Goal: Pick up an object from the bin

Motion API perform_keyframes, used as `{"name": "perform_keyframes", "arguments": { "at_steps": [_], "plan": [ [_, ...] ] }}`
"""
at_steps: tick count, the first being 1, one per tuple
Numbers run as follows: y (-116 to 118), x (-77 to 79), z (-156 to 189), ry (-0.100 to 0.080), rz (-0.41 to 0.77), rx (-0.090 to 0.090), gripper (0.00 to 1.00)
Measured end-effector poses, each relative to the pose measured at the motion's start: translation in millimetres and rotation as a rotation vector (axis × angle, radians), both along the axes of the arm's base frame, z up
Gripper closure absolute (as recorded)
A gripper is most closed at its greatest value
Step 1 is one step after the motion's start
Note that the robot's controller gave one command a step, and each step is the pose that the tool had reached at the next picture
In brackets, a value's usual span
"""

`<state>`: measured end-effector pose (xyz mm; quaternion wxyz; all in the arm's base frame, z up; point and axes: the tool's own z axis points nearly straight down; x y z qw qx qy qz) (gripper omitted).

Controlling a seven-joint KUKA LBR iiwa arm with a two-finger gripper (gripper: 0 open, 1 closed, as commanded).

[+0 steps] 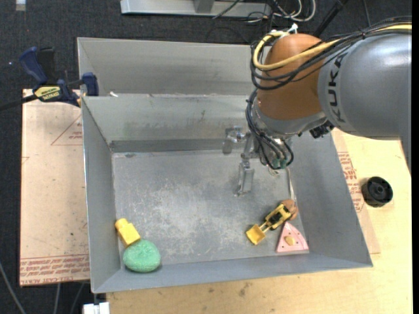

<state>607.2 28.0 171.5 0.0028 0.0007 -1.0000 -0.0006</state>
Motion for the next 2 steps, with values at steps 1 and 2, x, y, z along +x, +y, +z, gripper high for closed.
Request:
{"name": "perform_keyframes", "arguments": {
  "at_steps": [1,2],
  "plan": [
    [-0.1,1.3,5.0,-0.007,-0.001,0.000,0.00],
    [-24.6,5.4,-12.5,-0.010,0.257,0.001,0.00]
  ]
}}
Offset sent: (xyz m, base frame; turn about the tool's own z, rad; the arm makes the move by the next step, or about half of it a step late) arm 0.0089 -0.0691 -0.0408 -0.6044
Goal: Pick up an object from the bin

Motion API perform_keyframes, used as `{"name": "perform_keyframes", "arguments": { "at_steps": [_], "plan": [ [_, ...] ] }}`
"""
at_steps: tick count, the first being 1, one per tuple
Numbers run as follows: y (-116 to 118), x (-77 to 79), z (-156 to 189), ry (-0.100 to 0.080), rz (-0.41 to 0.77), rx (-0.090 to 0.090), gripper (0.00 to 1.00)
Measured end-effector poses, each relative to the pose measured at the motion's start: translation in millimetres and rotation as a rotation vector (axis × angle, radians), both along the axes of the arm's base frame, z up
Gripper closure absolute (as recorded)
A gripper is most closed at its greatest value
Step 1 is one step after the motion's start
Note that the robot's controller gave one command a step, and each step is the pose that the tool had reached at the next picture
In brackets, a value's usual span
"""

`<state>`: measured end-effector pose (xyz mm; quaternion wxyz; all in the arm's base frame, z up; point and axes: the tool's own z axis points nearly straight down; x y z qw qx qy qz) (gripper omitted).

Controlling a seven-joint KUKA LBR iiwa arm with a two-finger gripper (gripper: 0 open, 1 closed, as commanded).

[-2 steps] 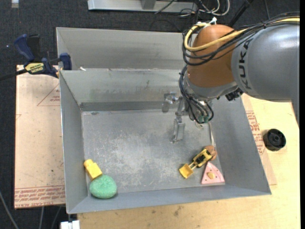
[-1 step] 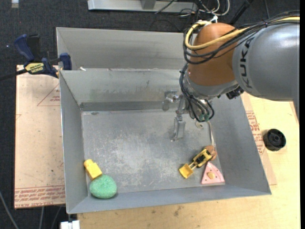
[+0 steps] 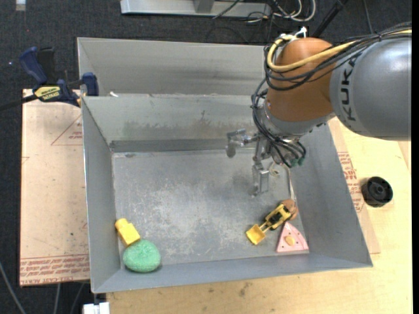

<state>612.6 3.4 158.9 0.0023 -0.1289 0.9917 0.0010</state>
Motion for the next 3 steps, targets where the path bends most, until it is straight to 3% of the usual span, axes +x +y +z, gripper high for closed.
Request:
{"name": "perform_keyframes", "arguments": {
  "at_steps": [1,2,3],
  "plan": [
    [-27.2,-68.2,-21.6,0.002,0.196,-0.002,0.00],
    [-52.8,-71.2,-20.2,0.001,0.549,-0.003,0.00],
    [-70.6,-77.9,-85.4,0.000,0.616,-0.003,0.00]
  ]
}}
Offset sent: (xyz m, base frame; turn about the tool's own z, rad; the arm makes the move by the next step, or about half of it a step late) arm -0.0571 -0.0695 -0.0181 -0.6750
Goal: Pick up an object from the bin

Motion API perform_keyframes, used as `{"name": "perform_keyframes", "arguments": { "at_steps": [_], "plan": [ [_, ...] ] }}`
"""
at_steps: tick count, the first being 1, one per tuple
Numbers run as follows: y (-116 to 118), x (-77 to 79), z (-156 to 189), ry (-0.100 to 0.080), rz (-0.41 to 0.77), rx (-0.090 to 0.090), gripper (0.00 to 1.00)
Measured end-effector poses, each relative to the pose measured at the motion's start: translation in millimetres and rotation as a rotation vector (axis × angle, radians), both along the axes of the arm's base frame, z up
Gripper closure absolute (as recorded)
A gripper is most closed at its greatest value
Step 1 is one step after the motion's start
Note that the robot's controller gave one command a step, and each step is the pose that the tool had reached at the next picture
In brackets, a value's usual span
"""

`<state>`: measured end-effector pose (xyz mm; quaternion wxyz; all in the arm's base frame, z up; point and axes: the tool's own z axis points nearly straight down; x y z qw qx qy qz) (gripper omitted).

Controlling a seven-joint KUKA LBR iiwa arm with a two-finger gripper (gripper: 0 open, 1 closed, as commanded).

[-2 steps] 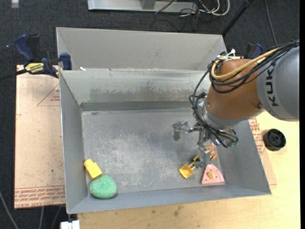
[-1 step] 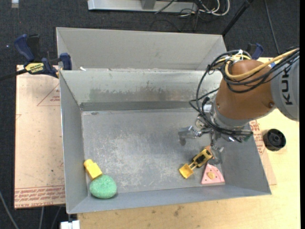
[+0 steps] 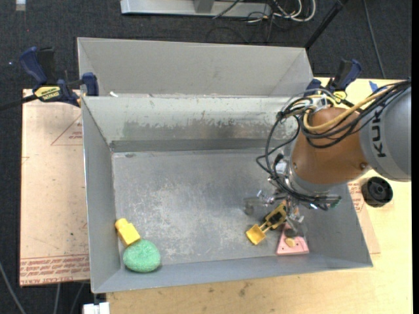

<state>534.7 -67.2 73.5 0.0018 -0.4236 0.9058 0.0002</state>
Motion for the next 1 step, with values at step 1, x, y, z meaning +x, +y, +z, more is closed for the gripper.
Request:
{"name": "perform_keyframes", "arguments": {
  "at_steps": [1],
  "plan": [
    [-1.1,4.6,-9.6,-0.008,0.197,-0.003,1.00]
  ]
}}
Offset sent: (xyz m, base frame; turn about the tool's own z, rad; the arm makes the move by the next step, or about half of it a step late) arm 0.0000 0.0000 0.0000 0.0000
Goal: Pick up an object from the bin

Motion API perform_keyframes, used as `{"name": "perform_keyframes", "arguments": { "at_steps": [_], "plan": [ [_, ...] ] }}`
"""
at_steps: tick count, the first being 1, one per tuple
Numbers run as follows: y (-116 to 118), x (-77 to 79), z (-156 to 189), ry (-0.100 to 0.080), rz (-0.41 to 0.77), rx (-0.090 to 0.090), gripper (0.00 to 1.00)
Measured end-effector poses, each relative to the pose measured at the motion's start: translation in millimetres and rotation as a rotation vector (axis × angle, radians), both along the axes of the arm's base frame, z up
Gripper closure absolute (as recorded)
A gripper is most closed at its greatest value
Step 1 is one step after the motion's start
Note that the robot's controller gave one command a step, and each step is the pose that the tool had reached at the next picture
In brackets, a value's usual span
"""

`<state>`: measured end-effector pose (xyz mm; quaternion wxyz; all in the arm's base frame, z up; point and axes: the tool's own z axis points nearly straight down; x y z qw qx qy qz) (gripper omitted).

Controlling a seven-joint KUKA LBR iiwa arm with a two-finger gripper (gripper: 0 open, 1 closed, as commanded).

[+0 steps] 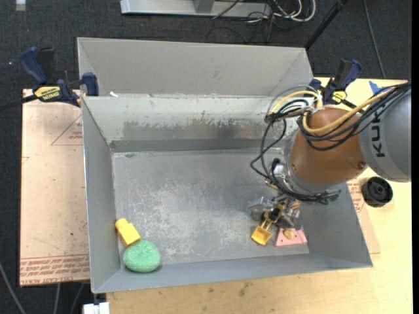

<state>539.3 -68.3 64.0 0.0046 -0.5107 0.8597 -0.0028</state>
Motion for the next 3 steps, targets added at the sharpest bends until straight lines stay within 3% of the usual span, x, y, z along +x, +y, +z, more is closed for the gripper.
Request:
{"name": "perform_keyframes", "arguments": {
  "at_steps": [3],
  "plan": [
    [2.5,0.8,10.5,0.002,0.019,0.004,1.00]
  ]
}}
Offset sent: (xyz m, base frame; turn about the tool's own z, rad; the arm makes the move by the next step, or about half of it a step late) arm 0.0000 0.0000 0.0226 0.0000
